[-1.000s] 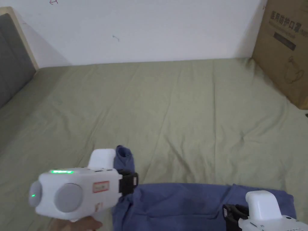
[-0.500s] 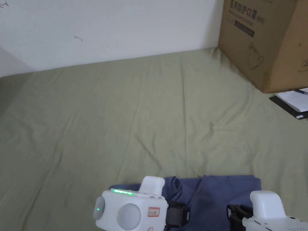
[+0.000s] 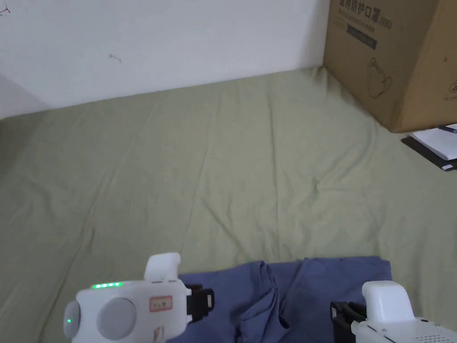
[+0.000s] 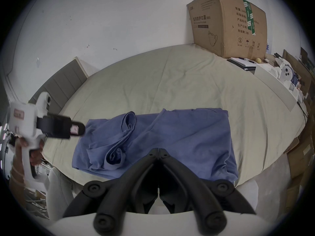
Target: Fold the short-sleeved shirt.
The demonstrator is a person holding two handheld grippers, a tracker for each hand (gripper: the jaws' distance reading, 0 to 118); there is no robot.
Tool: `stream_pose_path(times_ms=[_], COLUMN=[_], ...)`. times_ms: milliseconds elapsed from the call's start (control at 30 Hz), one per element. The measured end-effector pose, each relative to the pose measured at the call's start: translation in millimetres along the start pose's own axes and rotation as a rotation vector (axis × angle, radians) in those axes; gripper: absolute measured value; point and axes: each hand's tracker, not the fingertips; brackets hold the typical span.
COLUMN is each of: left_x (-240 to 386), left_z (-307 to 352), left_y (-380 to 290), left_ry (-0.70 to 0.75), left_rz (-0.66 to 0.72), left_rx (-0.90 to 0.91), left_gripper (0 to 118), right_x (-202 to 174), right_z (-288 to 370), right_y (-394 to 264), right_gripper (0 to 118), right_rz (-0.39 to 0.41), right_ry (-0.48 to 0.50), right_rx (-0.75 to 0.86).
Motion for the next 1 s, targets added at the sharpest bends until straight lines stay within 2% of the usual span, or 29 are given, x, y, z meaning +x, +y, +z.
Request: stream_pose_path(times_ms=[100,233,333,433,467,667,700,767,800,833,867,900,1000], left_x=[11.1,27.9,38.8,49.2,49.8,34.3,22.9,1.1,-10.3,-25.9,-38.4,-54.9,-103.9], left_z=[-20.9,-41.6,-59.7,-83.0,-88.4,-61.7,-55.4,-35.7,-26.1,-15.4,-5.8,7.4,35.3], left_y=[-12.0,-17.8,-23.7,-36.2,-39.3,-28.2,-23.9,-16.9,-14.4,-14.8,-15.0,-15.8,-29.2], left_ry=[-0.112,-0.212,-0.291,-0.254,-0.233,-0.336,-0.340,-0.356,-0.368,-0.381,-0.398,-0.408,-0.402], left_rz=[0.035,0.090,0.066,-0.003,0.024,0.111,0.136,0.203,0.236,0.279,0.307,0.331,0.447], left_rx=[-0.052,-0.072,-0.151,-0.242,-0.266,-0.181,-0.152,-0.085,-0.071,-0.048,-0.019,0.021,0.139], left_gripper=[2,2,2,2,2,5,30,48,48,77,100,113,114], right_x=[1.0,0.0,1.6,2.9,3.4,6.4,6.4,5.7,4.6,4.0,3.4,1.7,-6.5], right_z=[-1.3,1.5,4.0,5.2,5.2,6.8,6.6,7.3,7.5,7.8,7.6,6.9,3.6], right_y=[2.3,5.1,4.3,4.1,4.2,3.9,4.3,5.4,6.2,6.9,7.3,7.9,9.2], right_gripper=[0,0,0,0,0,0,0,0,0,0,0,0,0], right_rz=[-0.024,0.007,0.009,-0.004,-0.011,-0.013,-0.003,0.005,0.005,0.002,0.001,0.004,0.040], right_ry=[0.017,0.005,0.011,0.012,0.009,0.010,0.005,-0.001,-0.001,0.004,0.007,0.007,-0.001], right_rx=[0.005,0.009,0.015,0.026,0.027,0.021,0.016,0.016,0.016,0.015,0.014,0.011,-0.004])
